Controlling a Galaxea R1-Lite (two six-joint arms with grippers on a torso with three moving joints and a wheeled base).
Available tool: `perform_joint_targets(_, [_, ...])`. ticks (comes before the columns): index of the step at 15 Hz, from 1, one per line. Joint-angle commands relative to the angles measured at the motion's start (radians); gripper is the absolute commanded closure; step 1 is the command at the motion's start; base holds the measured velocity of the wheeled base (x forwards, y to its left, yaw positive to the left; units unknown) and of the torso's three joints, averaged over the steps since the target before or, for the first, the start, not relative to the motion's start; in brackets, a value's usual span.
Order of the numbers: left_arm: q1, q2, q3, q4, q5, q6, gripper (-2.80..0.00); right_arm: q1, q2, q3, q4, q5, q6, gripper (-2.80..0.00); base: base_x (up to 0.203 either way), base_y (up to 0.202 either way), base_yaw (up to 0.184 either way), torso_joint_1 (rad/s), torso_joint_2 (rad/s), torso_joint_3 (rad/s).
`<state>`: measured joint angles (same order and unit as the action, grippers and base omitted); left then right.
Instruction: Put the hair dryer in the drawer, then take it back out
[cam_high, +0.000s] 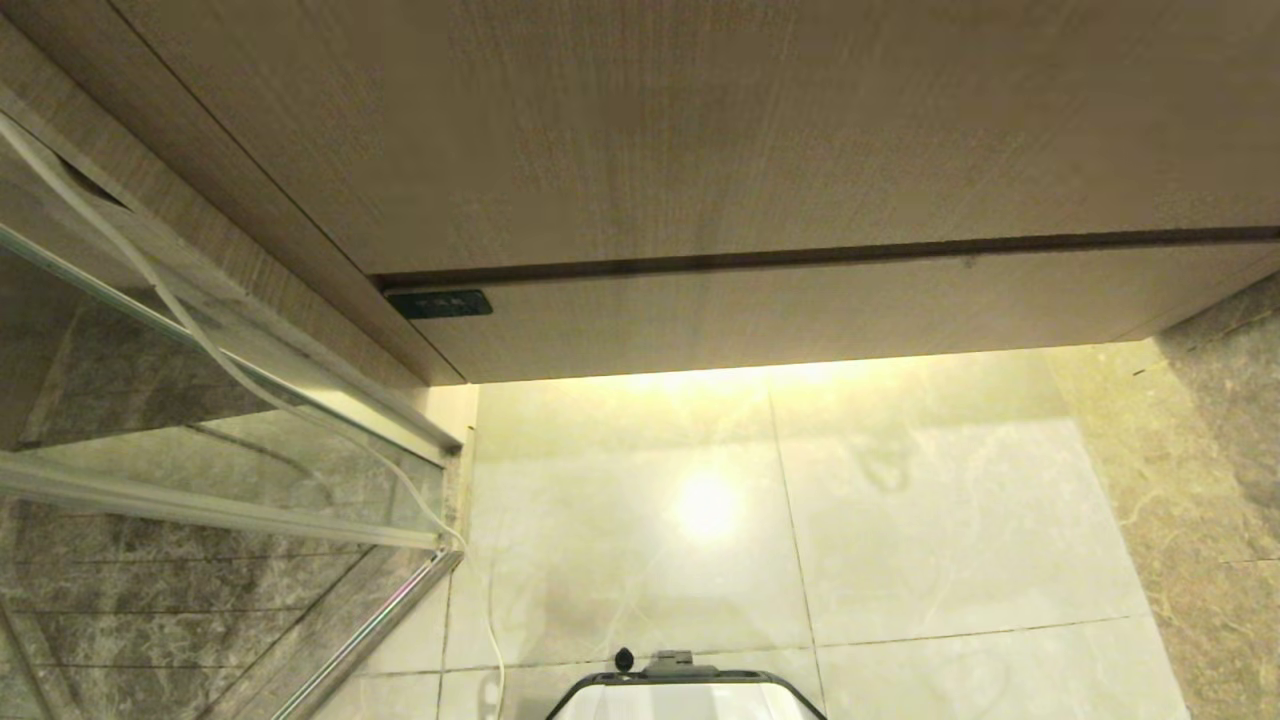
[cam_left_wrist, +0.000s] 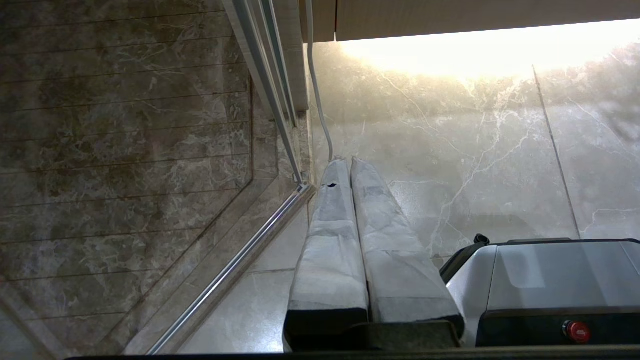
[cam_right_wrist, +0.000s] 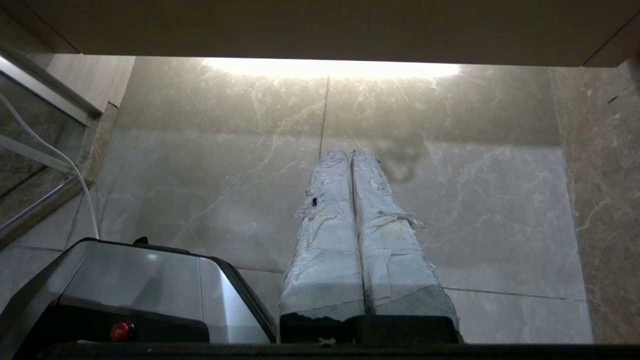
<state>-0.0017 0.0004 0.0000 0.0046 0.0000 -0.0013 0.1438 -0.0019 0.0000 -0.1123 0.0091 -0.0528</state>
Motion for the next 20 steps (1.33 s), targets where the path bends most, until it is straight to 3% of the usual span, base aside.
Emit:
perform_joint_targets(1, [0.0, 0.0, 0.002, 0.0, 0.0, 0.0, 0.0, 0.0, -0.038, 0.04, -0.001, 0.0, -0.001, 0.0, 0.0, 0.0, 0.0, 0.0, 0.0, 0.0])
perform_joint_targets(20, [0.0, 0.0, 0.002, 0.0, 0.0, 0.0, 0.0, 0.0, -0.038, 0.04, -0.001, 0.002, -0.01, 0.0, 0.0, 0.0, 0.0, 0.0, 0.0, 0.0])
